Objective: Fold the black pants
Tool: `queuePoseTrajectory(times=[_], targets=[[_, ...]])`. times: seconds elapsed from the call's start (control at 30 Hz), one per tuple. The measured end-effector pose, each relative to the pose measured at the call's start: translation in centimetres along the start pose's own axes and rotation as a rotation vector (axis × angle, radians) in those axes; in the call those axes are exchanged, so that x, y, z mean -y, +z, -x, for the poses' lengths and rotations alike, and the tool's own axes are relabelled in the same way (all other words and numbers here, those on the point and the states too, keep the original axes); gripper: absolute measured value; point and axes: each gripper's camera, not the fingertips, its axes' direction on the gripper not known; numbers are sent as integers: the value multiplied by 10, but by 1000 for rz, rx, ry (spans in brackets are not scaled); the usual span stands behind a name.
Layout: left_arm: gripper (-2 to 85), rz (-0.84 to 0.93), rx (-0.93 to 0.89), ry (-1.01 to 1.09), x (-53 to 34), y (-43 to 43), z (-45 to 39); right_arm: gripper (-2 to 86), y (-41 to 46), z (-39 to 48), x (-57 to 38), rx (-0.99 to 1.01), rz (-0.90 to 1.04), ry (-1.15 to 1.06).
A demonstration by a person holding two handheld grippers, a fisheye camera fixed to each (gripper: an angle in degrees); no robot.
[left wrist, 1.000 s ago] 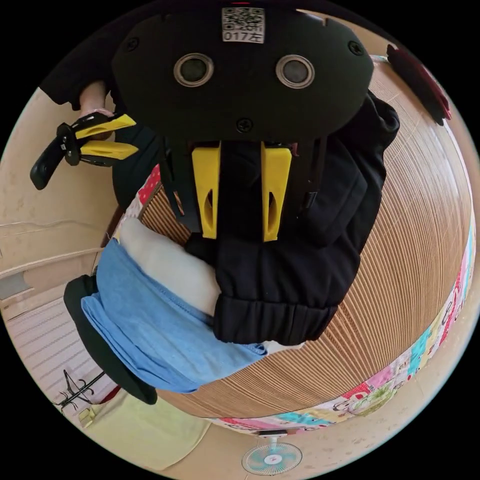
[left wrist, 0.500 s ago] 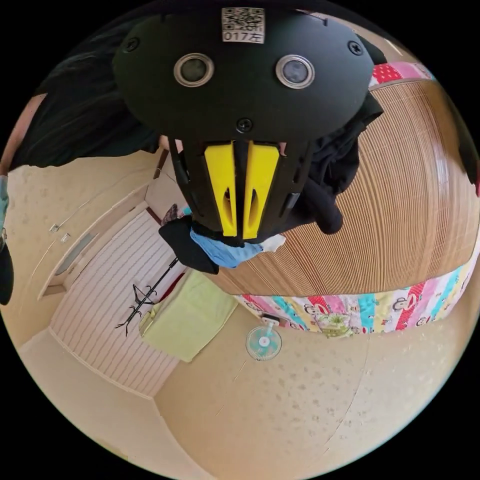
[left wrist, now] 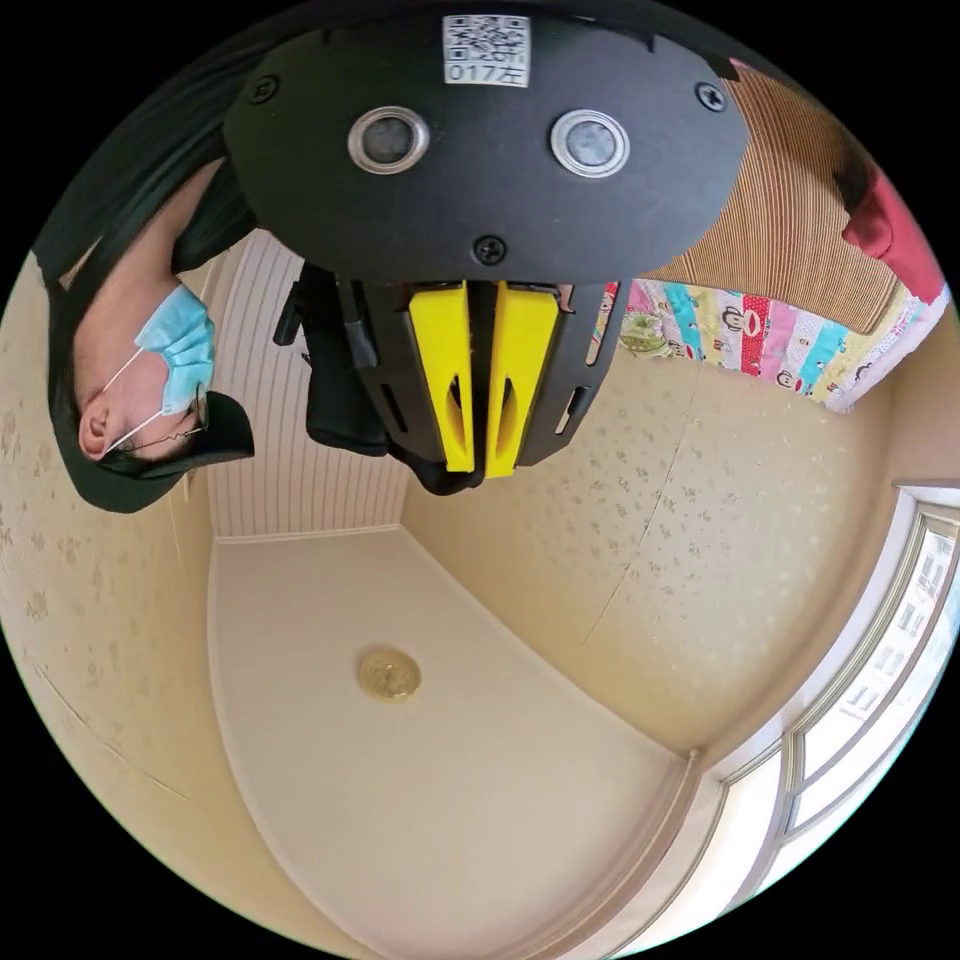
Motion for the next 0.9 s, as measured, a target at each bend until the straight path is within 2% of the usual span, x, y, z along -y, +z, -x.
queuePoseTrajectory(times=[0.07,0.17,0.2,0.23,0.27,0.3,0.37,0.4,0.43,0.53,0.6,0.67,0.73,0.77,0.9], targets=[[-2,14,45,20,28,21,13,20,26,8,17,-55,17,-55],[5,71,248,-9,73,98,65,25,139,-17,44,-106,170,-36],[7,88,280,-28,84,122,82,28,209,-34,54,-197,250,5],[17,150,336,-78,105,178,123,33,284,-53,59,-336,350,37],[28,239,381,-151,119,236,171,35,321,-64,60,-408,406,32],[34,288,402,-192,122,260,195,39,375,-84,55,-534,494,-1],[64,478,480,-281,109,314,262,49,411,-114,35,-651,585,33],[67,497,502,-269,101,318,269,54,414,-131,16,-656,595,117],[74,512,520,-209,83,321,277,59,412,-143,-11,-562,606,152],[77,635,500,-33,-5,313,294,71,395,-150,-113,-318,743,28],[78,788,511,-18,-81,300,318,73,367,-154,-196,-290,872,-46],[84,1017,526,-82,-195,270,355,75,331,-161,-279,-277,1022,-72],[89,1157,514,-190,-278,236,377,79,267,-179,-369,-275,1179,23],[94,1210,491,-257,-323,211,384,81,250,-183,-385,-270,1206,68],[109,1189,511,-393,-393,134,369,95,126,-198,-428,-368,1208,283]])
